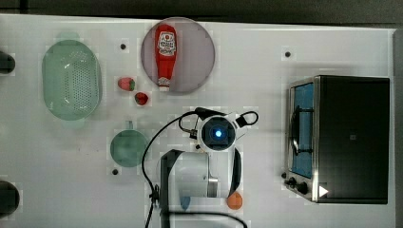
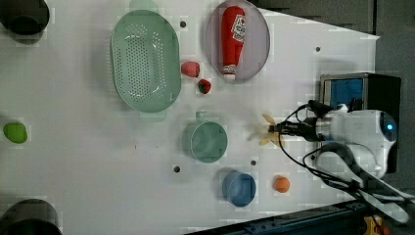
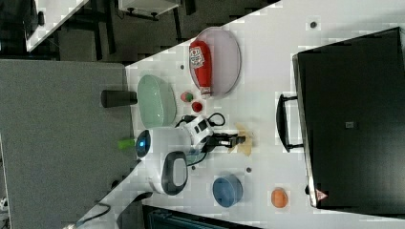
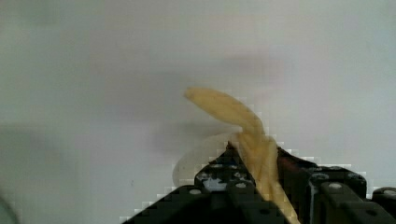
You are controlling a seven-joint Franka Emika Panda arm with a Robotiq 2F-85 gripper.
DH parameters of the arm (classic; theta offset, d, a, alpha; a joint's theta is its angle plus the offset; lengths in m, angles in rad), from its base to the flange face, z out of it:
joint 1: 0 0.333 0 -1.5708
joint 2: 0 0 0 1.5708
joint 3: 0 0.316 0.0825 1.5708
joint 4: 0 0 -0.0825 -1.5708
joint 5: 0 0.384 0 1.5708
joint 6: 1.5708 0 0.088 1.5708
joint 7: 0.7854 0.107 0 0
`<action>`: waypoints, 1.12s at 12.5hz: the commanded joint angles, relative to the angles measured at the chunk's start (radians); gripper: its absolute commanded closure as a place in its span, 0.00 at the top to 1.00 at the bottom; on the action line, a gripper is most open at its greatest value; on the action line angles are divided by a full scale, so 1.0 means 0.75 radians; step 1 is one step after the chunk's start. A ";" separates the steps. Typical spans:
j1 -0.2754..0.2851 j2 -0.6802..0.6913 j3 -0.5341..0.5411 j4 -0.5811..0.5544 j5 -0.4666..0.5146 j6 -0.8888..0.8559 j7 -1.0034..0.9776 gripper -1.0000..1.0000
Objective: Pick Banana and place it in mug.
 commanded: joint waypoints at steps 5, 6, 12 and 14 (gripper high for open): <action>-0.020 -0.558 -0.002 0.158 0.015 -0.621 -0.015 0.27; -0.019 -0.602 0.003 0.194 0.015 -0.708 0.000 0.27; 0.021 -0.698 0.227 0.273 0.016 -0.848 0.282 0.27; 0.037 -0.695 0.339 0.273 0.057 -0.847 0.467 0.27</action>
